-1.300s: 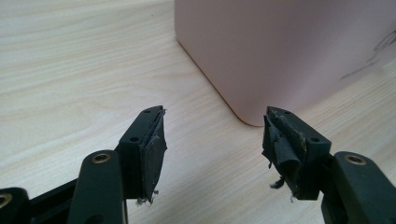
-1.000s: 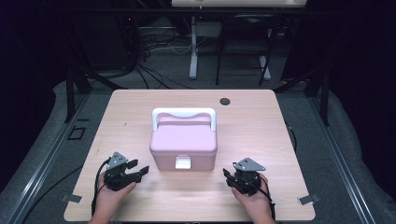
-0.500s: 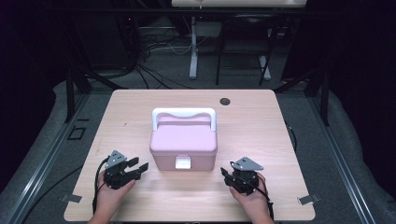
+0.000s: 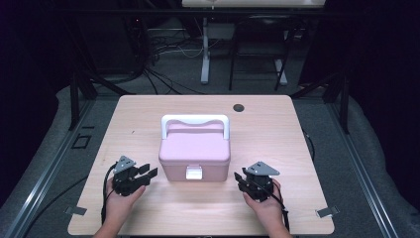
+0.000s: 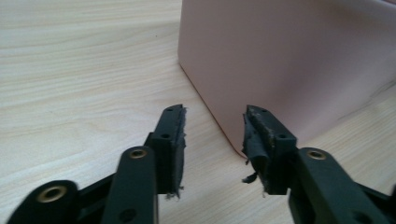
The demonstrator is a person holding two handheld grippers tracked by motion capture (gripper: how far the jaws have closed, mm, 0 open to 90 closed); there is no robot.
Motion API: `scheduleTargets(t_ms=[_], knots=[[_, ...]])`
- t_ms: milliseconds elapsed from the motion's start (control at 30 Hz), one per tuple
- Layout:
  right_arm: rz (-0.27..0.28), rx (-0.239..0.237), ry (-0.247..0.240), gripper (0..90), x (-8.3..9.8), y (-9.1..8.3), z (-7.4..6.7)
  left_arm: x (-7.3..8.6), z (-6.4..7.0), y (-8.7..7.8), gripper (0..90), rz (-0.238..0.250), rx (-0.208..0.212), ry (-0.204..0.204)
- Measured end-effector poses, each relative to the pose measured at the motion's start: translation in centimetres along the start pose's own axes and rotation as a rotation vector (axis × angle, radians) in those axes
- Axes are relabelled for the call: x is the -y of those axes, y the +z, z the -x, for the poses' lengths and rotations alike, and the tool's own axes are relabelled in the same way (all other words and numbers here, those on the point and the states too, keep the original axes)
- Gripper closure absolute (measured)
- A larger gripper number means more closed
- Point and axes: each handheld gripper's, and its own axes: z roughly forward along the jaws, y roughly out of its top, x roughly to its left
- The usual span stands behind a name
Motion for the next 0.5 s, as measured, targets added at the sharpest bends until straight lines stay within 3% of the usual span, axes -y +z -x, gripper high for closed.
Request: scheduleTargets(t_ms=[333, 500], knots=[[-0.002, 0.003, 0.001, 69.4, -1.0, 0.6, -0.1, -1.0, 0.2, 0.4, 66.7, 0.003, 0.000, 0.003], [0.023, 0.002, 0.009, 72.4, -2.0, 1.3, 0.0, -1.4, 0.2, 0.9, 70.1, 0.015, 0.005, -0.002]])
